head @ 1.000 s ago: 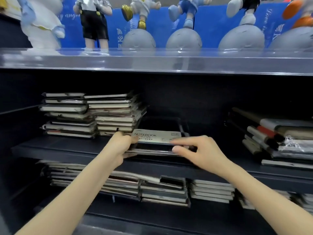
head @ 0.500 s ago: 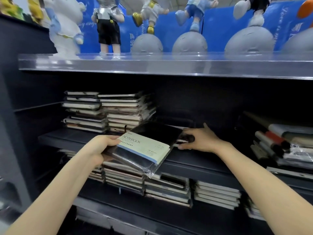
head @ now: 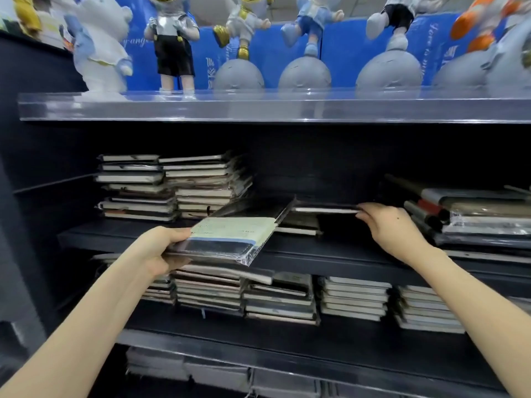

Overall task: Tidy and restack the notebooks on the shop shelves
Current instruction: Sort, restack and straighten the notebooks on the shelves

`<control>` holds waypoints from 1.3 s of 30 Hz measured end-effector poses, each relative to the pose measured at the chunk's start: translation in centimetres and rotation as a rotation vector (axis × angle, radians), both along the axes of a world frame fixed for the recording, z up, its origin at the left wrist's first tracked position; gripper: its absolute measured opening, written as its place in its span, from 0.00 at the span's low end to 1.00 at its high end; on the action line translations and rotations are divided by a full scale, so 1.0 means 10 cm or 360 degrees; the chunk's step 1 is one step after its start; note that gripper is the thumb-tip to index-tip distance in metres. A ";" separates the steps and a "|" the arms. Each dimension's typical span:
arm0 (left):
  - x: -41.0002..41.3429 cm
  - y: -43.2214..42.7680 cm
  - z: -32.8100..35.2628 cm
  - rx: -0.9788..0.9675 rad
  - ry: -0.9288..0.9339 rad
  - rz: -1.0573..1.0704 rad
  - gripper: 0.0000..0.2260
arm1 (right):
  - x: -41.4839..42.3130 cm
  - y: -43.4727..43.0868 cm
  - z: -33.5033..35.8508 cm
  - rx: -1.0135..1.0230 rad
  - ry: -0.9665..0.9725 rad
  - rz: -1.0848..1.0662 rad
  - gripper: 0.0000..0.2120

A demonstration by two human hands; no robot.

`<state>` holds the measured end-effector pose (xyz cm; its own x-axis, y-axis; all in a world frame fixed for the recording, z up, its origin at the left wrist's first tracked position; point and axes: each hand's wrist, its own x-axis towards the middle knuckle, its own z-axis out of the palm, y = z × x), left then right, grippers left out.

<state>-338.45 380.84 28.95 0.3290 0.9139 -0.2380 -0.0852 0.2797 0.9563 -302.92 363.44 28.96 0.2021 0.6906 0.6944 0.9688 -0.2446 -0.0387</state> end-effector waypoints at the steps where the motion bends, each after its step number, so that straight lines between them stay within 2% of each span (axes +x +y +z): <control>1: -0.03 0.00 -0.01 -0.0020 -0.0033 0.0004 0.05 | 0.00 -0.02 0.02 0.0061 0.0052 -0.0020 0.12; 5: -0.12 -0.02 -0.06 0.0075 0.0049 -0.0035 0.07 | -0.06 -0.10 0.17 0.0199 0.0300 -0.0101 0.11; 7: -0.09 -0.07 -0.08 0.0163 0.0176 -0.0061 0.08 | -0.20 -0.15 0.21 0.0204 0.0281 -0.0124 0.12; 13: 0.13 -0.30 -0.06 -0.0009 0.0071 -0.0091 0.07 | -1.00 -0.25 -0.09 0.0322 -0.0259 0.0222 0.08; 17: 0.15 -0.34 -0.06 0.0069 0.0267 -0.0522 0.27 | -1.41 -0.25 -0.31 0.0111 -0.0455 0.0434 0.14; 19: 0.15 -0.35 -0.07 0.0176 0.0320 -0.0580 0.24 | -1.51 -0.23 -0.38 -0.0021 -0.0537 0.0435 0.15; 21: 0.17 -0.37 -0.11 0.0277 0.0262 -0.0559 0.15 | -1.56 -0.27 -0.37 -0.0184 -0.0339 0.0470 0.16; 23: 0.17 -0.41 -0.20 0.0346 0.0128 -0.0528 0.10 | -1.62 -0.37 -0.31 -0.0168 0.0108 0.0498 0.20; 26: 0.12 -0.52 -0.40 0.0527 -0.0031 -0.0504 0.12 | -1.69 -0.45 -0.26 0.0195 0.0694 0.0274 0.17; 27: 0.09 -0.58 -0.46 0.0583 -0.0090 -0.0511 0.12 | -1.68 -0.44 -0.26 0.0224 0.0855 0.0142 0.19; 28: 0.07 -0.65 -0.50 0.0605 -0.0152 -0.0525 0.13 | -1.71 -0.44 -0.23 0.0158 0.1068 0.0072 0.25; 29: 0.06 -0.72 -0.54 0.0606 -0.0227 -0.0549 0.13 | -1.72 -0.42 -0.23 0.0077 0.1347 0.0089 0.32; 30: 0.05 -0.79 -0.56 0.0611 -0.0287 -0.0579 0.14 | -1.75 -0.41 -0.25 0.0034 0.1619 0.0199 0.35; 31: 0.06 -0.87 -0.58 0.0626 -0.0346 -0.0611 0.15 | -1.80 -0.42 -0.27 0.0050 0.1828 0.0352 0.31; 33: 0.08 -0.98 -0.59 0.0653 -0.0409 -0.0673 0.17 | -1.91 -0.48 -0.28 0.0205 0.1953 0.0527 0.16; 34: 0.09 -1.01 -0.59 0.0658 -0.0406 -0.0687 0.17 | -1.96 -0.54 -0.28 0.0309 0.1953 0.0565 0.13; 37: 0.17 -1.10 -0.50 0.0692 -0.0313 -0.0682 0.15 | -1.99 -0.76 -0.28 0.0522 0.1904 0.0695 0.14; 39: 0.28 -1.21 -0.41 0.0813 -0.0185 -0.0668 0.16 | -1.98 -0.98 -0.29 0.0552 0.1798 0.0741 0.16</control>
